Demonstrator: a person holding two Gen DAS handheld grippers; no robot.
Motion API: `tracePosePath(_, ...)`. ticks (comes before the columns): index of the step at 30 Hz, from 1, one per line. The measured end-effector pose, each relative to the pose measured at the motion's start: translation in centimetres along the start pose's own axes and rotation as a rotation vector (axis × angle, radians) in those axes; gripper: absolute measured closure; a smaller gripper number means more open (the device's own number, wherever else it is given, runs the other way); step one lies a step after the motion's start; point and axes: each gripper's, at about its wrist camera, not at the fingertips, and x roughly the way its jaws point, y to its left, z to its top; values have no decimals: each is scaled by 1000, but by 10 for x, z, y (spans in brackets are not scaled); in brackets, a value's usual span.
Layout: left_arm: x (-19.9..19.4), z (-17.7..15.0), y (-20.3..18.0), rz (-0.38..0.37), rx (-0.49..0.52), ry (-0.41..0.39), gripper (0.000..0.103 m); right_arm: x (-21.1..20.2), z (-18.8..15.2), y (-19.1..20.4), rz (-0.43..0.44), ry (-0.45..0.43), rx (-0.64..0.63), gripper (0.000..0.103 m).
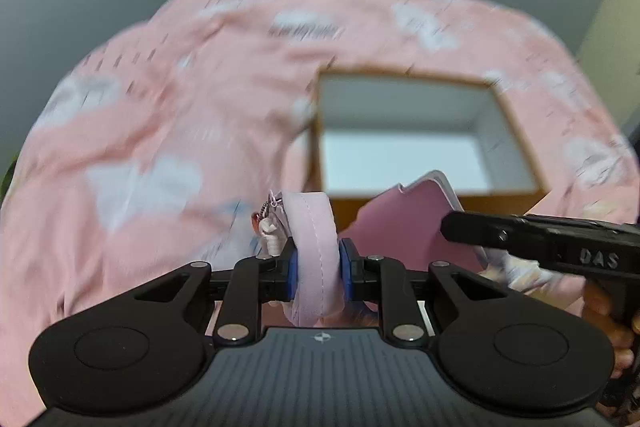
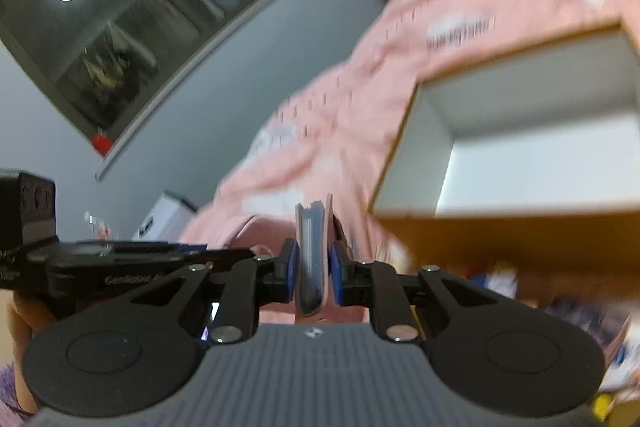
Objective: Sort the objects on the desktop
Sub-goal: 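Carry the pouch and card holder over the orange box with both tools, then lower both items into the box and open both tools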
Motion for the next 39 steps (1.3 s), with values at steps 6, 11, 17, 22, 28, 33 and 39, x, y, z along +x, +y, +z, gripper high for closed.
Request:
tracePosePath(6, -9, 42, -31, -49, 91, -148, 80, -28, 39, -5, -82, -187, -6, 85)
tracePosePath(11, 39, 73, -49, -107, 124, -113, 80, -15, 55, -25, -222, -238, 0, 85)
tracePosePath(17, 116, 82, -53, -76, 127, 48, 80, 21, 50, -58, -284, -156, 69, 85)
tracePosePath(22, 146, 77, -39, -80, 110, 133, 80, 51, 42, -75, -311, -82, 92, 85)
tracePosePath(28, 168, 76, -39, -68, 148, 225, 80, 83, 38, -88, -338, -21, 125, 85)
tracePosePath(33, 183, 73, -33, -71, 145, 266, 79, 101, 36, -85, -336, 26, 135, 84)
tracePosePath(39, 180, 68, -19, -123, 132, 242, 74, 114, 33, -85, -343, 56, 136, 83)
